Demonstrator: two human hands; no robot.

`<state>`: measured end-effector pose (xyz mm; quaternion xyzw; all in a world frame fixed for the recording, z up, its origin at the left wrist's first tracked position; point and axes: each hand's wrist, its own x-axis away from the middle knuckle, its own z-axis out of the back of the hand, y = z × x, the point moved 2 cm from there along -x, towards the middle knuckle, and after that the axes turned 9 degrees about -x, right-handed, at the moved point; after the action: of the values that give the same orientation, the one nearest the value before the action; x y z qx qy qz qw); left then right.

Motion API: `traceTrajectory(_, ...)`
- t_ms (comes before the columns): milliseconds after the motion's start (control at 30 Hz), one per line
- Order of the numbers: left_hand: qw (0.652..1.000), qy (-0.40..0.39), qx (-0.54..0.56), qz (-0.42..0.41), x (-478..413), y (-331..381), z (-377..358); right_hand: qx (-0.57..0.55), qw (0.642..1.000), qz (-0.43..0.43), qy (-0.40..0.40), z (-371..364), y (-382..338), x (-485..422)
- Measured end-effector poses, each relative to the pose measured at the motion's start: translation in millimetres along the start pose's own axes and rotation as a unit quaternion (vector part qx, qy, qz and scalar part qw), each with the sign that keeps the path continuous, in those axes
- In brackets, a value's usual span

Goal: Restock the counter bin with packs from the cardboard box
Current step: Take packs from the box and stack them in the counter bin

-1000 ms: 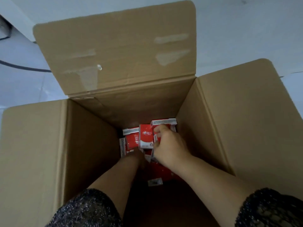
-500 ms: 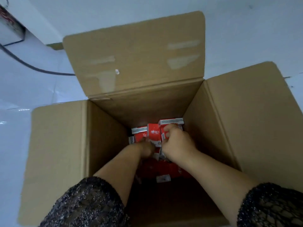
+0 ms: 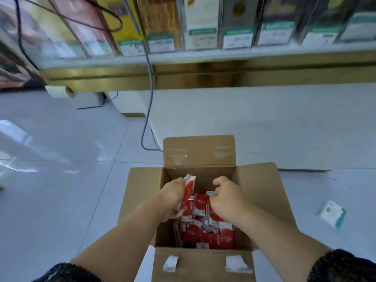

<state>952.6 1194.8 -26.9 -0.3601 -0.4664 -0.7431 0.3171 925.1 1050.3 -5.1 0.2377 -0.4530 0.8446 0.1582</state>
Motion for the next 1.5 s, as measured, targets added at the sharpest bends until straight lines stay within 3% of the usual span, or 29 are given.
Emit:
traceTrajectory(300,0.978,0.040,0.110,-0.171,183.6,93.9,36.8,0.029,0.989,0.126,0.066,115.0,-118.3,119.9)
traceTrajectory(600,0.931,0.074,0.120,-0.338,383.4,224.0,75.0,-0.049,0.950,0.254,0.172,247.8,-266.8,234.9)
traceTrajectory(700,0.898,0.091,0.089,-0.421,443.3,259.2,79.4,-0.140,0.930,0.271,0.206,285.6,-310.8,274.0)
traceTrajectory(900,0.824,0.162,-0.084,-0.536,530.3,313.3,81.1,-0.331,0.893,0.258,0.165,350.7,-378.3,326.4)
traceTrajectory(967,0.781,0.193,-0.150,-0.574,550.7,332.6,78.8,-0.378,0.878,0.256,0.141,375.1,-395.7,338.2)
traceTrajectory(1067,0.742,0.239,-0.203,-0.593,567.7,364.5,75.2,-0.363,0.886,0.256,0.131,409.8,-417.7,346.2)
traceTrajectory(1333,0.703,0.247,-0.247,-0.619,565.8,434.3,63.6,-0.387,0.877,0.203,0.201,473.0,-446.5,300.0)
traceTrajectory(1500,0.717,0.206,-0.226,-0.627,543.5,458.2,68.2,-0.383,0.874,0.178,0.240,499.2,-444.1,261.5)
